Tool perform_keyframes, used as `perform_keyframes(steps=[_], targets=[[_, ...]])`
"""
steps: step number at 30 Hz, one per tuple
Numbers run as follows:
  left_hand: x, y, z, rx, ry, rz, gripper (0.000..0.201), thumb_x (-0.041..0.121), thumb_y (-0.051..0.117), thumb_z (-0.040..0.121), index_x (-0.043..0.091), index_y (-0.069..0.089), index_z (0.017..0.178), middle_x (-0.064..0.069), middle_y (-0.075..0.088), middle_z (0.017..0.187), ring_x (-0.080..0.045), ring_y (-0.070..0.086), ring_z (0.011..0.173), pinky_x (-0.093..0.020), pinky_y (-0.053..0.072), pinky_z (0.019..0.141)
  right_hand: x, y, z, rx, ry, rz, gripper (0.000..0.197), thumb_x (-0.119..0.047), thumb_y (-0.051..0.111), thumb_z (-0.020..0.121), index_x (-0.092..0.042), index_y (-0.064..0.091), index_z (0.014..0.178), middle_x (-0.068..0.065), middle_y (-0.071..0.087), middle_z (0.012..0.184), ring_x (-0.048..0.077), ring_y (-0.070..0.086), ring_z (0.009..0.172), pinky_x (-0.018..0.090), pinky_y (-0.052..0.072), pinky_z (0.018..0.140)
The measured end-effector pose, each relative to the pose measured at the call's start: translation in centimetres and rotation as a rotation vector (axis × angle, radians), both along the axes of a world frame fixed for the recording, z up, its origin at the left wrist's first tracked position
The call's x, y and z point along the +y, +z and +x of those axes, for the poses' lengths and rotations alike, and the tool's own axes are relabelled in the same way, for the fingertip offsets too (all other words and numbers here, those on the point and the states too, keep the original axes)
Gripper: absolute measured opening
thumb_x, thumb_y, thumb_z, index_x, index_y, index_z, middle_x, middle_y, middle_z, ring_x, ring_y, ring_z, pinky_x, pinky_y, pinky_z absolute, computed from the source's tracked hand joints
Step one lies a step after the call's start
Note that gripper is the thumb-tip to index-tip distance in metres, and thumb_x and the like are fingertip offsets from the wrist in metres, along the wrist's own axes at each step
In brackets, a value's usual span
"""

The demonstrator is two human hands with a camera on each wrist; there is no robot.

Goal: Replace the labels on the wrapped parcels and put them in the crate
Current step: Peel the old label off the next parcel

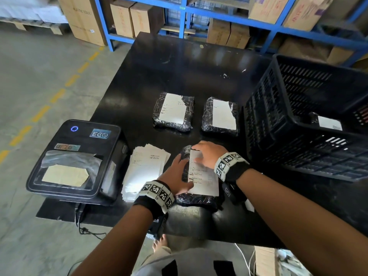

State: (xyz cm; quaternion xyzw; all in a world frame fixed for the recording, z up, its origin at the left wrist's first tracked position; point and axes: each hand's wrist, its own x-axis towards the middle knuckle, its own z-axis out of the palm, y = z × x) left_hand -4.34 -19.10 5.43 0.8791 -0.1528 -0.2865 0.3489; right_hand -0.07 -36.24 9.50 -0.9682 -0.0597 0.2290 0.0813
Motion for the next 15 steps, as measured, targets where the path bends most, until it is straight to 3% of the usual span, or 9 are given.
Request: perform_keyframes(steps=[6, 15], targets=[[-0.6, -0.3, 3.2, -0.084, -0.162, 0.103, 0.100, 0.044, 0.067, 0.082, 0.022, -0.002, 0.152, 0.007, -0.012, 0.159, -0.013, -0.002, 0.147, -0.036, 0.015, 0.118, 0.0, -0.6, 1.7, 0.052, -0.010, 0.017, 0.046, -0.038, 0.065, 0.088, -0.028, 0.056, 0.131, -0.006, 0.052, 0.123, 0.019, 0.056, 0.110, 0.039, 0.049, 0.091], [0.0, -1.1, 5.1, -0.063, -0.235, 0.147, 0.100, 0.049, 0.065, 0.082, 0.027, -0.004, 0.151, 0.017, -0.010, 0.158, -0.010, 0.021, 0.143, -0.038, 0.033, 0.112, -0.2, -0.6, 4.6, 0.135, -0.055, 0.094, 0.020, -0.031, 0.072, 0.082, -0.025, 0.065, 0.100, -0.010, 0.062, 0.094, 0.012, 0.060, 0.088, 0.026, 0.046, 0.076]])
